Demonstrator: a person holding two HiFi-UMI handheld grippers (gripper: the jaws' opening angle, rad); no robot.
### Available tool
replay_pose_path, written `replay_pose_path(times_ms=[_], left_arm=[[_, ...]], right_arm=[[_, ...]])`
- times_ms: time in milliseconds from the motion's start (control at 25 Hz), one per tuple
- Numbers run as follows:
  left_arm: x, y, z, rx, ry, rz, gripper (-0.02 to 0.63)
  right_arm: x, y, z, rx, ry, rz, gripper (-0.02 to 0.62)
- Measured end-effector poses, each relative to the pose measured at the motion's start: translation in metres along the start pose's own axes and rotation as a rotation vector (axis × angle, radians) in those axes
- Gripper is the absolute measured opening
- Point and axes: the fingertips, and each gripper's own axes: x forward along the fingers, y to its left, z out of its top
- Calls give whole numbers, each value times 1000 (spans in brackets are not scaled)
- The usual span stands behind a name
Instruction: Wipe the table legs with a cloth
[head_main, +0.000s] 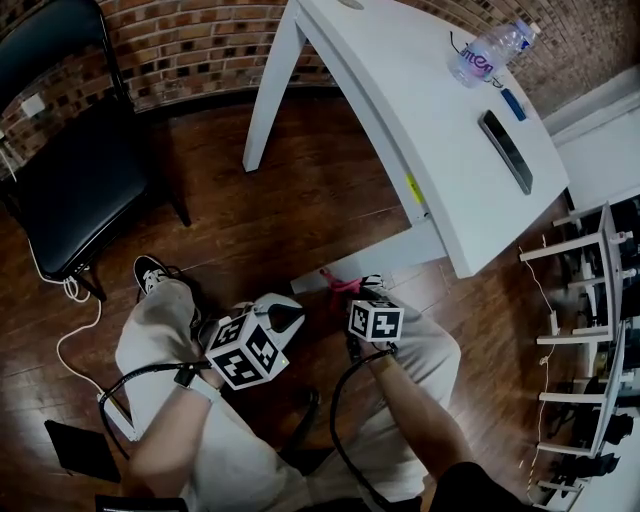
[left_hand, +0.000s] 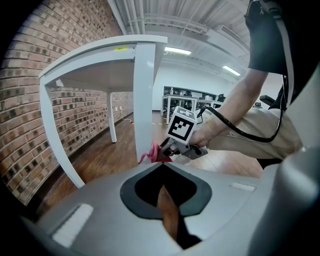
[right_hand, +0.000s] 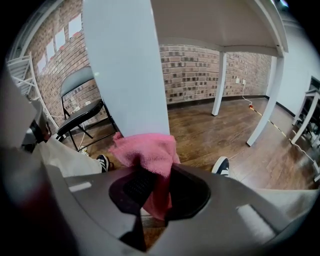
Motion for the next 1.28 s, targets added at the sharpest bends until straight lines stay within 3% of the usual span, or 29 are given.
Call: replay_pose_path(times_ms=[1280], left_arm=[[3, 3, 0, -14, 0, -1, 0]], right_arm=[[71, -12, -54, -62, 89, 12, 54]])
